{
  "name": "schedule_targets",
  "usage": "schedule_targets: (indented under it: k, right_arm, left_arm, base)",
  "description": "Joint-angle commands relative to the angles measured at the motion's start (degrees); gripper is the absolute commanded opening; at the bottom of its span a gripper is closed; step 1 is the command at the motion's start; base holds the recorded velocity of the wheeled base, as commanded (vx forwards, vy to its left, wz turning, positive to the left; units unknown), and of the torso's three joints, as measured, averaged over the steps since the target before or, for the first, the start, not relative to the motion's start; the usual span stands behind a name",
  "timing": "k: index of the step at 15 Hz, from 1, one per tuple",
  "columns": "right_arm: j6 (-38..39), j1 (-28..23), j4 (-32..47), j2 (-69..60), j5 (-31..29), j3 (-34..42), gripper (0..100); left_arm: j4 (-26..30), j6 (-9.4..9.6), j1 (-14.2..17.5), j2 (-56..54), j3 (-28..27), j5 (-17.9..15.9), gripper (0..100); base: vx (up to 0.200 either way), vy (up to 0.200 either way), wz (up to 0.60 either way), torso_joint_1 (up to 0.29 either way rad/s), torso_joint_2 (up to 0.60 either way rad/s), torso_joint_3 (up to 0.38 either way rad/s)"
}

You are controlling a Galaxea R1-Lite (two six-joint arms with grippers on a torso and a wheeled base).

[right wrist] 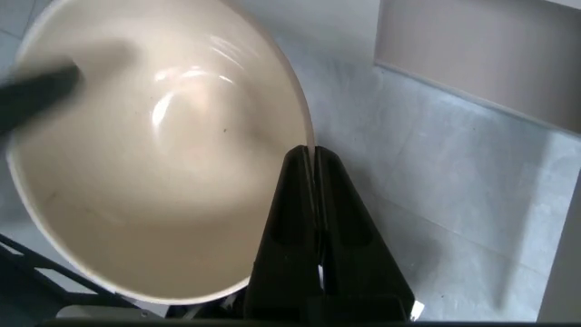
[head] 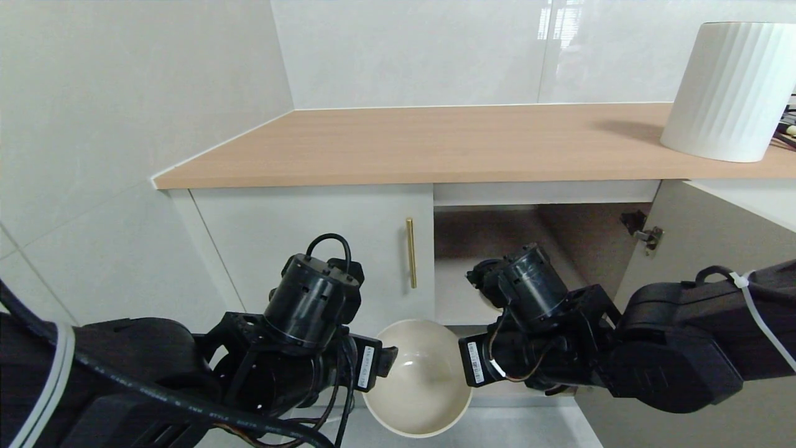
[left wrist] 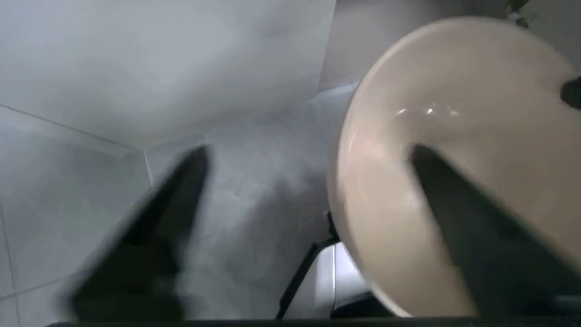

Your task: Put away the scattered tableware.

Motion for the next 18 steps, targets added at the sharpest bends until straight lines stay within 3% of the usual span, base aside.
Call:
schedule_targets:
  k: [1,4,6,11,13,14,18]
  right_arm:
    - [0.01,-0.04,-0.19,0.1,0.16,-0.04,0]
    - [1.95,-3.03,-0.19,1.24,-0.54,-1.0,0]
    - [3.97,-8.57,-0.19,3.35,-3.09,-2.67,0]
    - [11.35,-20.43,-1.42,8.36,-7.84,-6.36,0]
    - [13.02,-22.19,-6.26,10.47,-8.36,-6.89,0]
    - [13.02,-22.81,-10.12,13.02,-11.97,-6.8,0]
    - [12.93,-24.39,-14.43,16.44,-15.75,-7.77,0]
  left_arm:
    - [-0.57,-0.1,0.22,-0.35,-0.04,-0.01,100]
    - [-1.71,-0.18,0.84,-0.53,-0.04,0.16,100]
    - [-1.71,-1.06,1.01,-0.71,-0.04,0.34,100]
    - [-1.8,-1.15,1.45,-1.76,-0.04,0.25,100]
    - [-1.8,-1.15,2.07,-1.58,-0.04,0.25,100]
    - [-1.8,-1.15,2.42,-1.76,-0.04,0.25,100]
    - [-1.8,-1.15,2.42,-1.76,-0.04,0.25,100]
  base:
    - [0.0,0.0,0.0,0.0,0.0,0.0]
    - [0.0,0.0,0.0,0.0,0.0,0.0]
    - [0.0,0.0,0.0,0.0,0.0,0.0]
    - [0.0,0.0,0.0,0.0,0.0,0.0]
    - [0.0,0.0,0.0,0.0,0.0,0.0]
    - [0.0,0.0,0.0,0.0,0.0,0.0]
    - [0.0,0.0,0.0,0.0,0.0,0.0]
